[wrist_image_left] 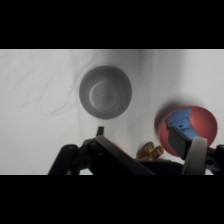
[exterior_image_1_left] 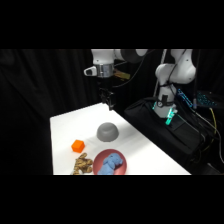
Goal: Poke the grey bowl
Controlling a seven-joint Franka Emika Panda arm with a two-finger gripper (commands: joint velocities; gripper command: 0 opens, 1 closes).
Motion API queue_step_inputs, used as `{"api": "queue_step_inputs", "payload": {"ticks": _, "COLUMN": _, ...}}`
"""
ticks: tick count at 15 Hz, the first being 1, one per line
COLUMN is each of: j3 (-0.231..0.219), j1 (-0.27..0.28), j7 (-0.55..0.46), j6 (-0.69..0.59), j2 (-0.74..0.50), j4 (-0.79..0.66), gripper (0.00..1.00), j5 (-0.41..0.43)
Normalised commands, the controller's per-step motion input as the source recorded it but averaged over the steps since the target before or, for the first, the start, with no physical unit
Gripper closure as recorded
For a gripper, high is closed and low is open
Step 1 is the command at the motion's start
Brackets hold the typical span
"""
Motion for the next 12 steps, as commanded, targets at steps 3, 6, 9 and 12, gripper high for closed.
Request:
{"api": "queue_step_inputs", "payload": {"ticks": 3, "j3": -0.075, "j1": -0.103, "j7": -0.02, "j6": 0.06, "j2": -0.17, "j4": -0.12, "gripper": 0.0, "j5": -0.046}}
{"api": "queue_step_inputs", "payload": {"ticks": 6, "j3": -0.052, "j1": -0.074, "j7": -0.02, "j6": 0.21, "j2": -0.15, "j4": -0.2, "gripper": 0.25, "j5": -0.09}}
{"api": "queue_step_inputs", "payload": {"ticks": 9, "j3": -0.037, "j1": -0.051, "j7": -0.03, "j6": 0.37, "j2": -0.12, "j4": -0.24, "gripper": 0.51, "j5": -0.078}}
{"api": "queue_step_inputs", "payload": {"ticks": 12, "j3": -0.024, "j1": -0.025, "j7": -0.05, "j6": 0.35, "j2": -0.07, "j4": -0.19, "gripper": 0.84, "j5": -0.021}}
